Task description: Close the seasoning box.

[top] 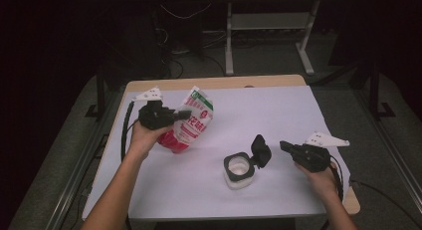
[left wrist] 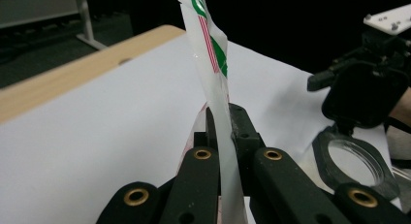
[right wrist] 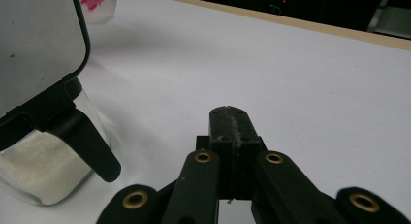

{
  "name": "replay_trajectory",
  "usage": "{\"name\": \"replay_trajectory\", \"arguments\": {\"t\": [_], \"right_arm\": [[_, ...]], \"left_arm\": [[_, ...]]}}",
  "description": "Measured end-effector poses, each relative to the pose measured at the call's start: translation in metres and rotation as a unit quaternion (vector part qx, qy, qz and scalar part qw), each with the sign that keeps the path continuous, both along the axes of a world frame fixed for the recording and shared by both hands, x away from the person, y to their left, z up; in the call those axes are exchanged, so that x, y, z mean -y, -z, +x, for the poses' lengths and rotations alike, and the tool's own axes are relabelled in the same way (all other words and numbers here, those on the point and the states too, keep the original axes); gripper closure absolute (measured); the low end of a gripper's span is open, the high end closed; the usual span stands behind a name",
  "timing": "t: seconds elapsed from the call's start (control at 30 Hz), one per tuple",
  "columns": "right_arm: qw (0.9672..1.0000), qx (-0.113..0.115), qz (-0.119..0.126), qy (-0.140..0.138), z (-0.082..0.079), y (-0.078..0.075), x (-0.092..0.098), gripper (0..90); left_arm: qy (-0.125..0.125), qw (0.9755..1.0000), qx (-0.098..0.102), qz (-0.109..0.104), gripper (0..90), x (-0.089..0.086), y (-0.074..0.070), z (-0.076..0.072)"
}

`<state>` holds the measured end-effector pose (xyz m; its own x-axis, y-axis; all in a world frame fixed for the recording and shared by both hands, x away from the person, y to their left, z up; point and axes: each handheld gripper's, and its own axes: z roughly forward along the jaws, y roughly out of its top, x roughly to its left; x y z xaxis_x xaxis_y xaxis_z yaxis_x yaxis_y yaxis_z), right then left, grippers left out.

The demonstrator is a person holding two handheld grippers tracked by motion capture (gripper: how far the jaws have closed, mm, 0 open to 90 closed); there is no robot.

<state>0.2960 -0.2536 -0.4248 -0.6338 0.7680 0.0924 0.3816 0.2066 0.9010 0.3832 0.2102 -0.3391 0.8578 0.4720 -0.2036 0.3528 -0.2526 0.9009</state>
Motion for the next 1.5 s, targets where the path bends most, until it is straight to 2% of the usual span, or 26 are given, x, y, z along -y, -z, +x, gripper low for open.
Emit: {"name": "replay_trajectory", "arguments": {"t": [0.03,0.37,0.6,0.67,1.03,1.17,1.33,1.5], "right_arm": [[1.0000,0.002,-0.001,0.002,0.000,0.000,0.001,90.0],[1.0000,0.002,-0.001,0.006,0.000,0.000,0.004,89.9],[1.0000,0.001,-0.004,0.005,0.000,0.000,0.003,89.9],[1.0000,-0.002,-0.007,0.006,0.001,0.001,0.003,89.9],[0.9999,-0.003,-0.014,0.008,0.001,0.003,0.003,89.9],[0.9998,-0.006,-0.015,0.009,0.001,0.004,0.003,90.0],[0.9998,-0.005,-0.017,0.010,0.001,0.004,0.002,89.9],[0.9998,-0.005,-0.016,0.011,0.001,0.004,0.003,89.9]], "left_arm": [[0.001,1.0000,0.000,-0.006,89.8,-0.001,0.001,-0.002],[0.027,0.9994,-0.010,-0.017,89.8,-0.002,0.007,-0.022],[0.033,0.9989,-0.025,-0.023,89.7,-0.007,0.018,-0.032],[0.035,0.9988,-0.030,-0.019,89.6,-0.008,0.022,-0.036],[0.036,0.9985,-0.029,-0.031,89.4,-0.025,0.045,-0.059],[0.041,0.9985,-0.028,-0.024,88.4,-0.029,0.049,-0.069],[0.046,0.9988,-0.019,-0.005,85.5,-0.029,0.045,-0.074],[0.052,0.9979,-0.016,0.034,76.6,-0.027,0.039,-0.077]]}}
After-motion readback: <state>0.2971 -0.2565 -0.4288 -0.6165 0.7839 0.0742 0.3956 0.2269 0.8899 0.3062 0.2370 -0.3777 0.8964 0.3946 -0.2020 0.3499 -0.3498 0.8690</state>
